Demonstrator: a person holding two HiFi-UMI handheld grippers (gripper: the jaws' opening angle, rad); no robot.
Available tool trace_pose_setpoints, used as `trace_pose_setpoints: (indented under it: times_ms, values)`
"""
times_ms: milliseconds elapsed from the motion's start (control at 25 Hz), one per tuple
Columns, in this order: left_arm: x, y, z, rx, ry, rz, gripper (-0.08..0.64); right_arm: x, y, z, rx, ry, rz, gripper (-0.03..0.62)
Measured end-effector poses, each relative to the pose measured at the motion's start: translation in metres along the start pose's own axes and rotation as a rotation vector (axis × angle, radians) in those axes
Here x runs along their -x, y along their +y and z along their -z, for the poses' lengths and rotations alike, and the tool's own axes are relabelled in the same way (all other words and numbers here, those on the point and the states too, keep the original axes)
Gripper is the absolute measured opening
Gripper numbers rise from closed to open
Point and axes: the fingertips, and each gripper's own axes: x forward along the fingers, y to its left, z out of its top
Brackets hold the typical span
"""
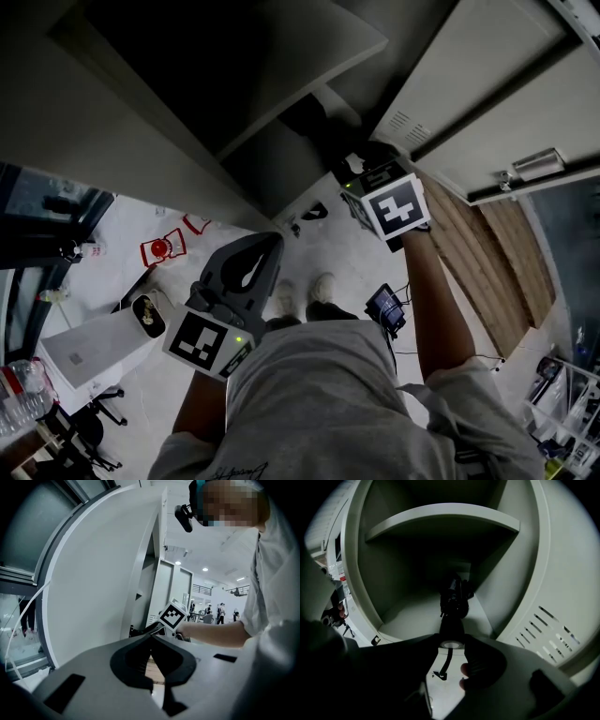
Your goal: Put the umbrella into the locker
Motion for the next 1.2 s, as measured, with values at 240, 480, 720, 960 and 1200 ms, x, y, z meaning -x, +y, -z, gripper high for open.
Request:
trace_pose_setpoints:
  times_ms: [240,480,720,960,1200]
  values:
    - [0.001,-0.001,0.002,0.001,0.005,0.000,0.015,-0.001,0.003,-0.002,-0.007,-0.016,-0.021,0.187]
    - [0.001,-0.003,0.003,0.000,0.007,0.000,0.015,-0.001,0.001,0.005,-0.020,-0.012,-0.020,0.202]
    - [0.001,-0.006,0.003,0.003,0.005,0.005,0.015,0.006,0.005,0.006,-0.021,-0.015,-0.025,0.204]
    - [0.001,-0.011,0.004,0.001,0.009,0.015,0.015,0.017,0.009,0.007,-0.013,-0.022,-0.027,0.204]
    - [0.001,-0.019,0.004,-0.007,0.011,0.027,0.015,0.027,0.017,0.018,-0.029,-0.022,-0.039,0.204]
